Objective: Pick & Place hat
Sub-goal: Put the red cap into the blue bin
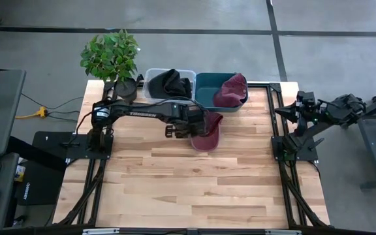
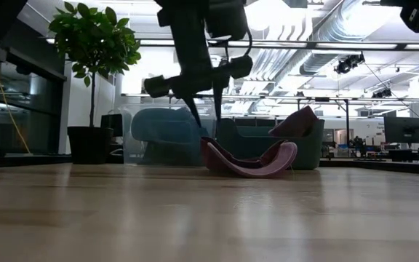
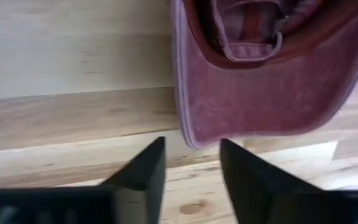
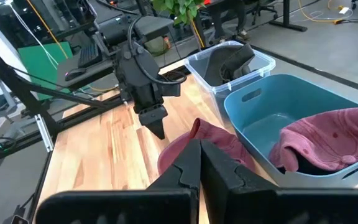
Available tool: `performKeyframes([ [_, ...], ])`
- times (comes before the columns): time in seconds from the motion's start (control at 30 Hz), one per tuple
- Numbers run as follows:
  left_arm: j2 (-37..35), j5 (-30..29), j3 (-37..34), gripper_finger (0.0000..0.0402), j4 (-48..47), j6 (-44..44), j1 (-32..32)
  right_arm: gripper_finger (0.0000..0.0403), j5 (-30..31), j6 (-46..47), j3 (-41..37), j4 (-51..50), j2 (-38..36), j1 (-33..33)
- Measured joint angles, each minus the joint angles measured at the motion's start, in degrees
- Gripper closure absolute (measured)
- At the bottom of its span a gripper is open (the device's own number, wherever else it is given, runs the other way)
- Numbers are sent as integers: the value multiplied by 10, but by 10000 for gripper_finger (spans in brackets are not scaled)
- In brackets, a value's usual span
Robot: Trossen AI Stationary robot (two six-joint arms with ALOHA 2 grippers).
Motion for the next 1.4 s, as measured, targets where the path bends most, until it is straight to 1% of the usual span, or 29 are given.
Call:
performKeyframes([
  [0.17, 0, -23, 0, 167, 3, -20, 9, 403, 0, -1, 0, 0, 0, 0],
  [0.23, 0, -27, 0, 133, 17, -34, 16, 403, 1, -3, 0, 0, 0, 0],
  [0.3, 0, -32, 0, 107, 33, -56, 27, 403, 1, -5, 0, 0, 0, 0],
  [0.4, 0, -37, 0, 83, 54, -80, 43, 403, 1, -5, 0, 1, 0, 0],
  [0.57, 14, -42, 1, 76, 76, -106, 66, 403, 1, -5, 0, 2, 0, 0],
  [0.73, 31, -23, 2, 76, 75, -102, 86, 403, 1, -5, 0, 2, 0, 0],
  [0.83, 33, -17, 2, 76, 77, -105, 86, 403, 1, -5, 0, 2, 0, 0],
  [1.03, 43, -28, 1, 76, 70, -109, 86, 403, 2, -5, -1, 2, 0, 0],
  [1.13, 49, -24, -1, 76, 52, -109, 86, 403, 3, -5, -1, 2, 0, 0],
  [1.23, 48, -22, 1, 76, 62, -110, 84, 403, 5, -7, -1, 1, 0, 0],
  [1.33, 66, -20, 1, 76, 80, -120, 80, 403, 5, -9, -1, 1, 0, 0],
  [1.4, 68, -9, -2, 76, 70, -120, 80, 403, 6, -10, -1, 1, 0, 0],
])
